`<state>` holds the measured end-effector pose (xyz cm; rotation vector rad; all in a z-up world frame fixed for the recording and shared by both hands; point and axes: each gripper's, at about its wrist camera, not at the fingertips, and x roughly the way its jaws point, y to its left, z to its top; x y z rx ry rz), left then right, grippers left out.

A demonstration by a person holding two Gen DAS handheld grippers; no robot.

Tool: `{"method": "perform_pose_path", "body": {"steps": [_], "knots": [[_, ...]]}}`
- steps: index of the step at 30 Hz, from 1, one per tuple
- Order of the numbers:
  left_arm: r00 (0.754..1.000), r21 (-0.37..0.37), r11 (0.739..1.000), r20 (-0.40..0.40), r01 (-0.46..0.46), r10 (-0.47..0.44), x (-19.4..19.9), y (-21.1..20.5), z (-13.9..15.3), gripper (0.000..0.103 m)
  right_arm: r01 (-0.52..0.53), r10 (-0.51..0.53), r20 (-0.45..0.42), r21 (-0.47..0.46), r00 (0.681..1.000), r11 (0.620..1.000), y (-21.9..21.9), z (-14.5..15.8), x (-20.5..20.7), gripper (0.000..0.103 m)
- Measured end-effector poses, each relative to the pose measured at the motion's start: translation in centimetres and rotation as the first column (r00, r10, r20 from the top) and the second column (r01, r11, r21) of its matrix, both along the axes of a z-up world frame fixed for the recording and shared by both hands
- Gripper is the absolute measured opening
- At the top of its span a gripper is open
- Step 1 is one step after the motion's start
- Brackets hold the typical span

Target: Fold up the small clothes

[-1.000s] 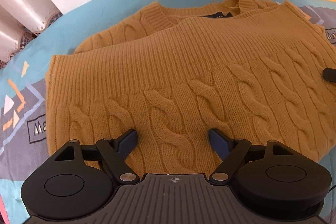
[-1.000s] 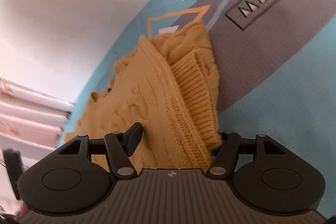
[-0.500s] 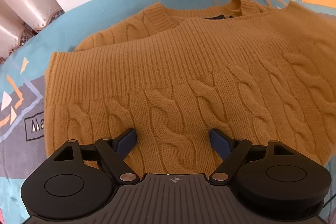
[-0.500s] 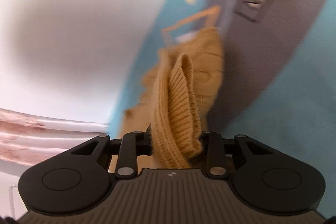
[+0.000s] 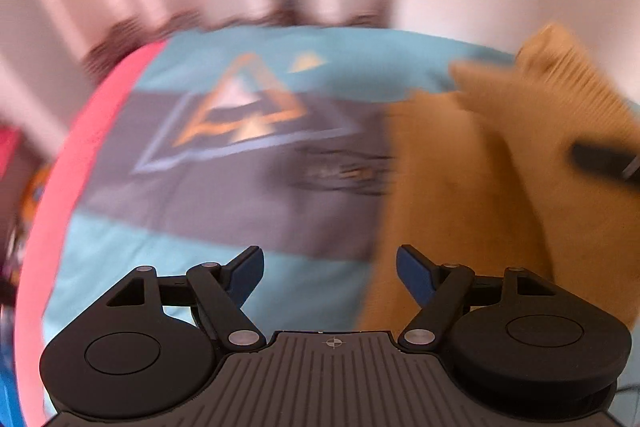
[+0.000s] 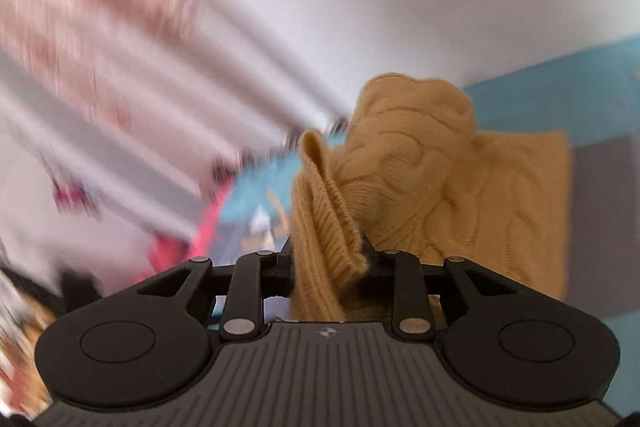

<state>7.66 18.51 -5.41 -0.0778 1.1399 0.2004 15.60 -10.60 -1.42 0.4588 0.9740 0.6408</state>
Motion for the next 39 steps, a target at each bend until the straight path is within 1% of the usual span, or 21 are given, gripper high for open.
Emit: {"method": "perform_pose_path", "body": {"steps": [2, 3, 5, 6, 8, 11, 14, 16, 17, 18, 19, 22, 23, 25, 27, 29, 32, 34, 36, 37, 39], "knots": [[0.998, -0.021, 0.998, -0.016, -0.064, 0.064, -0.8, 1.9, -0.3, 0.103, -0.087, 0.096, 0.066, -0.127, 0.993, 0.988, 5.0, -1.2, -0.9, 0.032], [0.996, -0.031, 0.996, -0.025, -0.086, 0.086, -1.2, 2.5, -0.4, 0.103, -0.144, 0.165, 0.082, -0.212, 0.983, 0.967, 7.6, -2.2, -1.7, 0.034], [0.994, -0.051, 0.993, -0.029, -0.108, 0.107, -1.8, 3.3, -0.6, 0.103, -0.264, 0.32, 0.1, -0.364, 0.942, 0.893, 11.0, -3.7, -4.0, 0.046], [0.994, -0.056, 0.992, -0.027, -0.11, 0.109, -2.0, 3.5, -0.6, 0.103, -0.292, 0.381, 0.143, -0.422, 0.914, 0.859, 11.9, -3.8, -5.4, 0.053], [0.993, -0.059, 0.992, -0.027, -0.114, 0.113, -2.4, 4.0, -0.6, 0.103, -0.289, 0.444, 0.257, -0.472, 0.858, 0.833, 12.0, -2.6, -8.3, 0.081], [0.994, -0.07, 0.991, -0.025, -0.112, 0.11, -2.2, 4.2, -0.3, 0.103, -0.273, 0.48, 0.368, -0.489, 0.796, 0.829, 9.8, -1.3, -11.8, 0.084], [0.997, -0.092, 0.993, -0.004, -0.079, 0.079, -1.0, 3.5, 0.4, 0.103, -0.346, 0.555, 0.303, -0.531, 0.775, 0.774, 8.8, -2.7, -13.0, 0.084], [0.999, -0.112, 0.993, 0.009, -0.041, 0.042, 0.6, 2.0, 1.2, 0.103, -0.435, 0.632, 0.208, -0.565, 0.747, 0.701, 9.4, -4.3, -13.3, 0.085], [1.0, -0.12, 0.993, 0.019, -0.018, 0.02, 1.2, 1.2, 1.5, 0.103, -0.441, 0.658, 0.196, -0.601, 0.727, 0.666, 9.8, -4.7, -13.8, 0.085], [0.999, -0.125, 0.992, 0.031, 0.013, -0.009, 1.9, 0.1, 1.9, 0.103, -0.435, 0.666, 0.209, -0.613, 0.716, 0.659, 9.7, -4.6, -14.1, 0.085], [0.998, -0.124, 0.991, 0.043, 0.05, -0.045, 2.6, -1.2, 2.1, 0.103, -0.423, 0.658, 0.227, -0.608, 0.718, 0.672, 9.4, -4.2, -14.3, 0.083], [0.984, -0.099, 0.98, 0.062, 0.171, -0.165, 4.4, -5.0, 1.3, 0.103, -0.37, 0.567, 0.267, -0.534, 0.779, 0.76, 7.3, -2.2, -13.5, 0.083], [0.981, -0.09, 0.977, 0.047, 0.192, -0.188, 4.9, -5.8, 0.5, 0.103, -0.343, 0.519, 0.272, -0.498, 0.81, 0.796, 5.9, -1.5, -13.2, 0.083], [0.969, -0.076, 0.967, -0.015, 0.244, -0.246, 6.0, -6.8, -1.8, 0.103, -0.293, 0.436, 0.261, -0.445, 0.861, 0.846, 3.3, -0.6, -12.4, 0.083], [0.956, -0.069, 0.955, -0.038, 0.289, -0.292, 6.4, -6.4, -3.5, 0.103, -0.226, 0.347, 0.243, -0.415, 0.906, 0.881, 0.6, -0.4, -11.2, 0.084], [0.946, -0.133, 0.939, -0.024, 0.317, -0.323, 6.7, -4.9, -4.4, 0.103, -0.153, 0.25, 0.215, -0.386, 0.944, 0.91, -2.6, -0.5, -10.0, 0.088], [0.946, -0.326, 0.9, -0.047, 0.289, -0.321, 7.8, -2.0, -5.7, 0.103, -0.042, 0.078, 0.098, -0.326, 0.992, 0.944, -7.1, -2.0, -7.2, 0.091], [0.945, -0.452, 0.855, -0.072, 0.254, -0.319, 8.8, -0.9, -7.0, 0.103, 0.018, -0.025, -0.023, -0.249, 0.999, 0.968, -9.4, -3.6, -5.0, 0.091], [0.943, -0.536, 0.812, -0.083, 0.229, -0.321, 9.2, -0.4, -7.8, 0.103, 0.086, -0.109, -0.132, -0.165, 0.985, 0.982, -11.2, -5.1, -3.6, 0.091], [0.939, -0.559, 0.794, -0.076, 0.237, -0.334, 9.3, -0.7, -8.0, 0.103, 0.111, -0.131, -0.182, -0.118, 0.974, 0.987, -11.8, -5.7, -3.0, 0.092], [0.927, -0.548, 0.792, -0.074, 0.27, -0.368, 9.3, -1.6, -8.3, 0.103, 0.151, -0.157, -0.26, -0.044, 0.953, 0.988, -12.2, -6.8, -2.3, 0.093]]}}
